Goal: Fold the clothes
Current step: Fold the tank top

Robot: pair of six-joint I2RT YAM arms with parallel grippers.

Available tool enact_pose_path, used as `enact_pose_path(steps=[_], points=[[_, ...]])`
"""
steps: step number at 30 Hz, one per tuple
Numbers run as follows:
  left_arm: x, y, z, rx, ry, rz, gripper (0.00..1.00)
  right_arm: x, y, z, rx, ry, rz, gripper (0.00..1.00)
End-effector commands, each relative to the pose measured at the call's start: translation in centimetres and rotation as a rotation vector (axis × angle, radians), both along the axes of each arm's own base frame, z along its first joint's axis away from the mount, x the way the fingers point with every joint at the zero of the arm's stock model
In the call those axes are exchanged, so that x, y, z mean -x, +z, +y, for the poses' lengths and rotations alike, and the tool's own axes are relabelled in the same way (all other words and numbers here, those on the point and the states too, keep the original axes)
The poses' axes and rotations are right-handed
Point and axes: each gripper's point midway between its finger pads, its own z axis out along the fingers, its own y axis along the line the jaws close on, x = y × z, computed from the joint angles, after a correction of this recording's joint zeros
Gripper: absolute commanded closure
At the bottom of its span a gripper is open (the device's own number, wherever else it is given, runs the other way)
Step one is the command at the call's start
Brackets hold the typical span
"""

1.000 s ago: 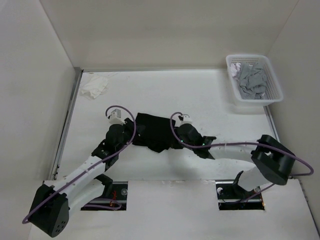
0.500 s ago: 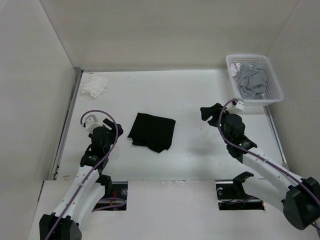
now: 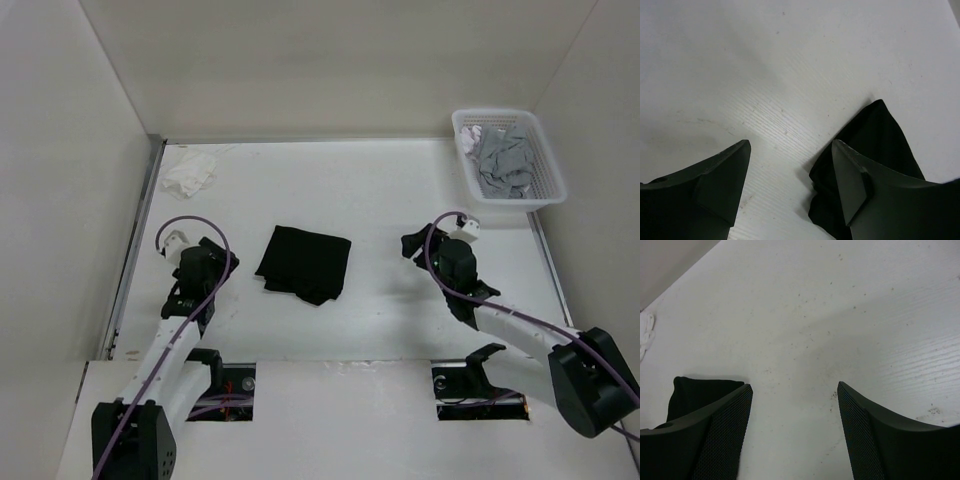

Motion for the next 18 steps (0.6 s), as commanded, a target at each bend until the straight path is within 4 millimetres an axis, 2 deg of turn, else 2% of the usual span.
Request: enact_pose_path(steps=[1, 12, 18], points=[[-1.8, 2.1, -0.7, 0.021, -0.017, -0.090, 0.36, -1.2, 2.2, 0.6, -0.028, -0.003, -0.066, 0.27], [-2.3, 1.4, -0.7, 0.023, -0.028, -0.087, 0.36, -1.5, 1.3, 0.3, -0.019, -0.018, -0.041, 0.27], [-2.8, 0.9, -1.8, 0.033, -0.073, -0.077, 0.40, -1.6, 1.4, 0.3, -0.015, -0.013, -0.046, 0.27]])
